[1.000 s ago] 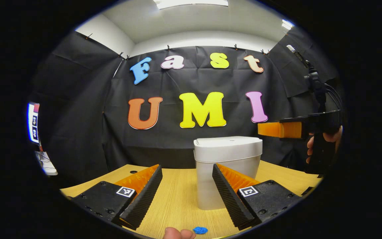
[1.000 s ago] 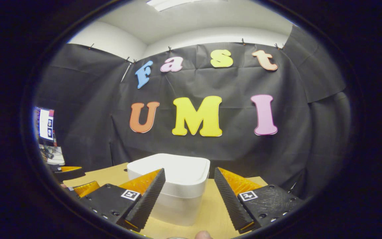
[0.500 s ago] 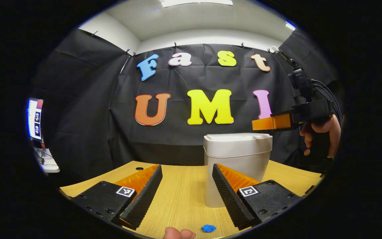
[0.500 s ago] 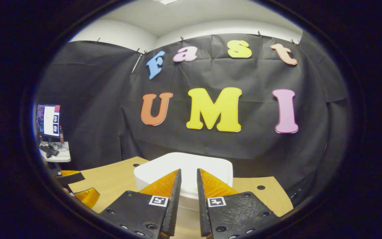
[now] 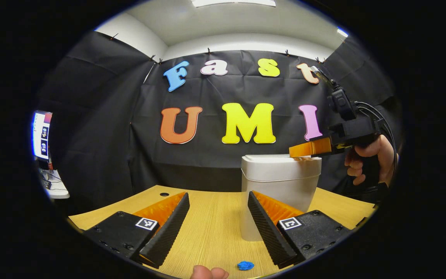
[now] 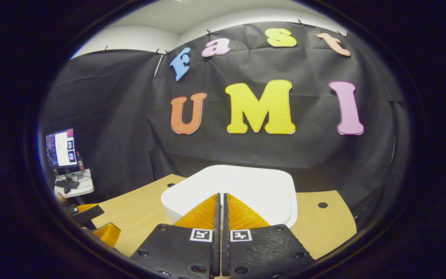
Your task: Press the lid of the desktop garbage bin to open it, pick up the crumpled paper on the desktop and throw it into the bin, then pick up the pop can on the desktop and drop it into the bin, and finally close the garbage bin lid.
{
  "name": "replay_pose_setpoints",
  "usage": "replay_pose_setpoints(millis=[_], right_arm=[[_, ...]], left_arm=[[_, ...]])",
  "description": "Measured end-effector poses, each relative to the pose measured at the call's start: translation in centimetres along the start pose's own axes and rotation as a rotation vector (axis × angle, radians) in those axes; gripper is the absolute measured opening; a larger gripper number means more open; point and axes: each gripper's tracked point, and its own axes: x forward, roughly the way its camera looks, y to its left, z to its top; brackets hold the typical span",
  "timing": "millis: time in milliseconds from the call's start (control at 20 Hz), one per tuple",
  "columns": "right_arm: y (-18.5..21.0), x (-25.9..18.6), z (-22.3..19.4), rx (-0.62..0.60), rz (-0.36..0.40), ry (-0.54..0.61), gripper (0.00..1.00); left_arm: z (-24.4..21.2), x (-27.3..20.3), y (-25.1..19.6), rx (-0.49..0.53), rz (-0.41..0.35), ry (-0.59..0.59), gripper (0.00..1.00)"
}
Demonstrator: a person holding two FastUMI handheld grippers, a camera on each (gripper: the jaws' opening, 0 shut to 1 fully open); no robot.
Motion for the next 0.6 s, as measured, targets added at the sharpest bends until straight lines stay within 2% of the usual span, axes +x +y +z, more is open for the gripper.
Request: replay_pose_setpoints(millis=[100, 200, 350, 400, 550, 600], right_arm=[[-0.1, -0.1, -0.4, -0.045, -0.004, 0.024, 0.03], [-0.1, -0.1, -0.3, -0.040, -0.008, 0.032, 0.03], [-0.2, -0.7, 1.5, 0.000, -0.016, -0.054, 0.03], [-0.9, -0.8, 1.8, -0.019, -0.046, -0.069, 0.02], [-1.0, -3.0, 4.6, -0.035, -0.067, -0.181, 0.57], [-1.1, -3.8, 5.6, -0.044, -0.071, -0.226, 0.69]], left_arm=[[-0.6, 0.2, 0.0, -0.003, 0.001, 0.017, 0.98], [-1.1, 0.1, -0.1, -0.013, 0.004, 0.027, 0.98], [-1.5, -0.2, -0.5, -0.022, -0.003, 0.041, 0.98], [-1.6, -0.1, -0.6, -0.021, -0.005, 0.045, 0.98], [-0.9, -0.3, -0.6, -0.017, 0.001, 0.035, 0.98], [-0.9, -0.3, -0.6, -0.017, 0.003, 0.030, 0.98]])
